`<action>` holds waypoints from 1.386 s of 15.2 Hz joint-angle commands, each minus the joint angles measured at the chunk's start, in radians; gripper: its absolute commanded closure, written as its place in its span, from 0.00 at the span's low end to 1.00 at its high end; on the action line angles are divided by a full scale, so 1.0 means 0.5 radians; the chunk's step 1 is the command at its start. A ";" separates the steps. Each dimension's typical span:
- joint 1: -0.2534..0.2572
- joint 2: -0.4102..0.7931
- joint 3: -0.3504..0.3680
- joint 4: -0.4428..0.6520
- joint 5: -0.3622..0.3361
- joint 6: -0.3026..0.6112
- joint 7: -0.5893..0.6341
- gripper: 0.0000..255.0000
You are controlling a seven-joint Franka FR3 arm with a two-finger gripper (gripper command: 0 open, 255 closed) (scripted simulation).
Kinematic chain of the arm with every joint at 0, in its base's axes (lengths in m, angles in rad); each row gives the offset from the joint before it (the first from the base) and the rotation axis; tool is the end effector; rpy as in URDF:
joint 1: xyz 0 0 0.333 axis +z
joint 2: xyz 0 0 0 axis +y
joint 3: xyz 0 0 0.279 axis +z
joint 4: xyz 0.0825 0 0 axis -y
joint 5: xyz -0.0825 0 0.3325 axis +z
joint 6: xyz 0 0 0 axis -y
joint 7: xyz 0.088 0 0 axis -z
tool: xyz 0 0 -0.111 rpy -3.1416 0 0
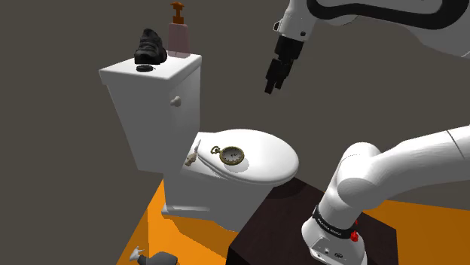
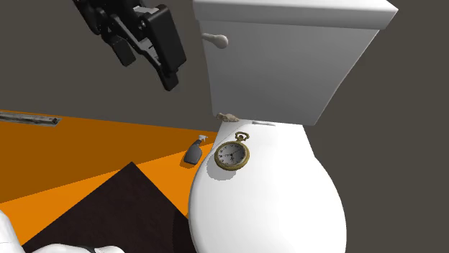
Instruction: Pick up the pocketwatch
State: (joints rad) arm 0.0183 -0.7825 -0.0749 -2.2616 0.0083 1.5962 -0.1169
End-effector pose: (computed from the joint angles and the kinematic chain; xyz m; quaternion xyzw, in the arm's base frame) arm 0.2855 -0.0232 0.6009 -0.9971 -0.0395 -0.0599 0.0260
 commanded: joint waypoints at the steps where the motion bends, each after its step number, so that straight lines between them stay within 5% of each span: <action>1: 0.000 0.000 0.000 0.000 0.000 0.000 0.000 0.00; 11: 0.017 0.343 -0.015 -0.361 -0.076 0.721 -0.090 0.00; 21: 0.027 0.965 -0.037 -0.434 -0.144 1.436 -0.156 0.00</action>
State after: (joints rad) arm 0.0324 -0.3337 -0.0909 -2.4797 -0.0593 2.2780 -0.1897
